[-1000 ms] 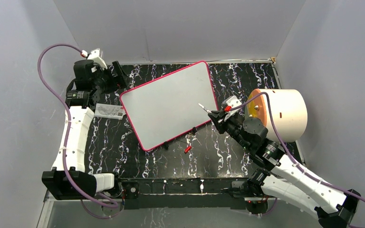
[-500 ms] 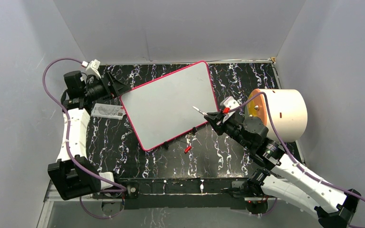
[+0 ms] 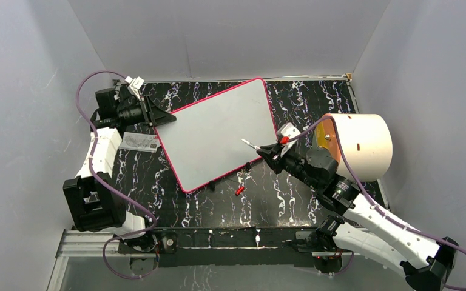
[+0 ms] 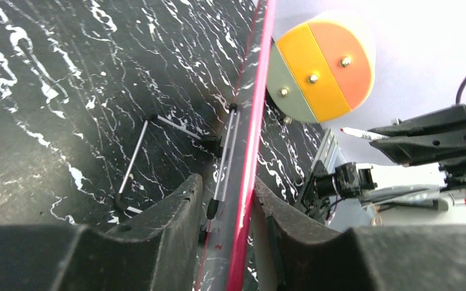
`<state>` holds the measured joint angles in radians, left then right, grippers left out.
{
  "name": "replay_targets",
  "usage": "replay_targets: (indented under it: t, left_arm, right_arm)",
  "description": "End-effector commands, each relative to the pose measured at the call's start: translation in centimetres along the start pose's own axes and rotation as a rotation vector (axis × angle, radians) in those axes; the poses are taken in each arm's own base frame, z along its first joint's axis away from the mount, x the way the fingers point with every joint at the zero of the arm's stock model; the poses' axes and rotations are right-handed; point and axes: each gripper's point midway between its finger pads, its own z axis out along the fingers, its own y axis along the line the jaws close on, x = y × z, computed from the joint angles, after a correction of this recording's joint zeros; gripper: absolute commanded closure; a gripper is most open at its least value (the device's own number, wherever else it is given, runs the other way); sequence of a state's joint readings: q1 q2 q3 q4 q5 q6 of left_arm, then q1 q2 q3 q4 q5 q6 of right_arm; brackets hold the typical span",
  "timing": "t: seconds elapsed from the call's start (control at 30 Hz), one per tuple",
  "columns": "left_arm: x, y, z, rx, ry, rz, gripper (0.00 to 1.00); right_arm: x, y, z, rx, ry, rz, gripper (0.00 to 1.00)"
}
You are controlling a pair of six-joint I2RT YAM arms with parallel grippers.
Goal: Write a sentence on the whiteboard
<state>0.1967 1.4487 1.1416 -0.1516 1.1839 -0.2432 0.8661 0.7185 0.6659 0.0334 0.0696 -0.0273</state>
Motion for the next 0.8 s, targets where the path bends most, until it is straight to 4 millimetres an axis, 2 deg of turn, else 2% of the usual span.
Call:
replay_targets:
  t: [0.0,0.17,0.2,0.63,0.77]
  left_arm:
    - [-0.3,-2.4,0.3,0.12,0.016,0.105,0.74]
    - [0.6,-2.7,0.9,0.16,0.04,0.108,0.99]
    - [0.8,-2.7,1.0,0.165,0.045,0.112,1.0]
    - [4.0,-4.1,2.5,0.193,0.02,0.22,1.0]
    - [3.7,-4.0,2.7,0.157,-0.033,0.233,1.0]
  right_arm:
    - [-4.3,0.4,0.1,-0.023,-0.115,0.012,1.0]
    - [-4.2,0.7,0.8,-0.041,-0.104,0.009,1.0]
    - [-4.1,0.9,0.9,-0.05,-0.101,0.006,1.0]
    - [-4.8,2.3,4.2,-0.135,-0.099,-0.052,1.0]
    - [-5.2,2.1,5.3,-0.117,-0.104,-0.083,1.0]
